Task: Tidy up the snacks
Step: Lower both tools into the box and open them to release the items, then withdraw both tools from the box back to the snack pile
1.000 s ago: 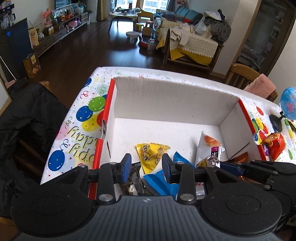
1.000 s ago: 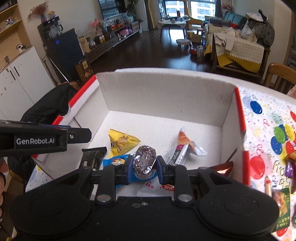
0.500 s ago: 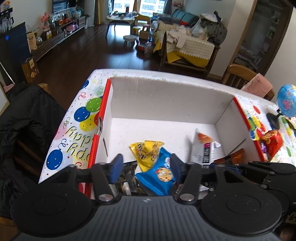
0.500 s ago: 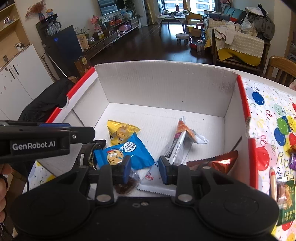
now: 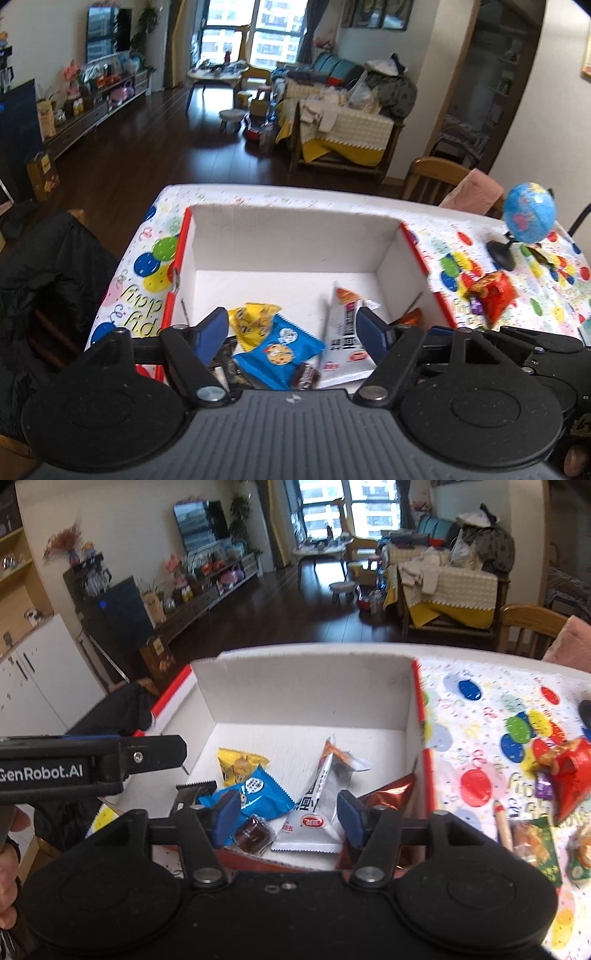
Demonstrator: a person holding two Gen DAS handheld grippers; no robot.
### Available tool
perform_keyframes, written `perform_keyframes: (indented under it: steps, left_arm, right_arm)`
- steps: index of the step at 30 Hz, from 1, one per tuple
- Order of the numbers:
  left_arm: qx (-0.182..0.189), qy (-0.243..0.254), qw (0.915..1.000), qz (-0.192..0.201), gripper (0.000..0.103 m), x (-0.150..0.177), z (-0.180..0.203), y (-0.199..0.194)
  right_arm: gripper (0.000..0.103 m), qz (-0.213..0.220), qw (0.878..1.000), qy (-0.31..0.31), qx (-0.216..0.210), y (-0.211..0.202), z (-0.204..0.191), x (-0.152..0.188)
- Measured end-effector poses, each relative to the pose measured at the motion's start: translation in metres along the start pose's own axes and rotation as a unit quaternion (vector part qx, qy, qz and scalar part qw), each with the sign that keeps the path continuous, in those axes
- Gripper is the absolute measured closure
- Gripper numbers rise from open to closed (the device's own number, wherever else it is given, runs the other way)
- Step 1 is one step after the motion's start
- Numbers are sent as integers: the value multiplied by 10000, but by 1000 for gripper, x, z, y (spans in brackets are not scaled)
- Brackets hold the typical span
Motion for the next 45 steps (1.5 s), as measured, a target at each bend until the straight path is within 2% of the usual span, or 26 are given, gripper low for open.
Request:
perform_keyframes:
  steps: [8,11,18,23,26,34,45]
  left_arm:
    - [370,229,9987,262,21,-2,28,-27]
    - [612,297,9972,310,21,-3,42,-36]
    - [992,585,9929,283,18,0,78,-48]
    - [1232,633,9901,244,13,5,102,-50]
    - [1352,628,9885,252,4,8,119,-50]
    - [1381,617,9882,237,2,18,170,-38]
    - [1216,664,9903,-33,2,42,244,2]
  right_arm:
    - [32,445,9982,307,251,-45,17,6]
    - [25,635,9965,409,355,-62,25,7]
    - [18,972,9913,667,585,-95,44,18]
    - [14,1141,9873,840,720,-112,66,23]
    - [13,1190,9855,944,758,-120,82,29]
    - [12,1239,9826,1094,845,-142,133,46]
    - [12,971,9830,1183,1018,-155,215,67]
Point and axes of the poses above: each gripper's, at about its wrist camera, not at the fingertips, and y roughly the way its jaws point, z to its right, x to its underside, the point moved 5 cm from there along y, roughly the way its jaws point, and after that the axes turned 5 degrees about z, right-handed, at the moved point
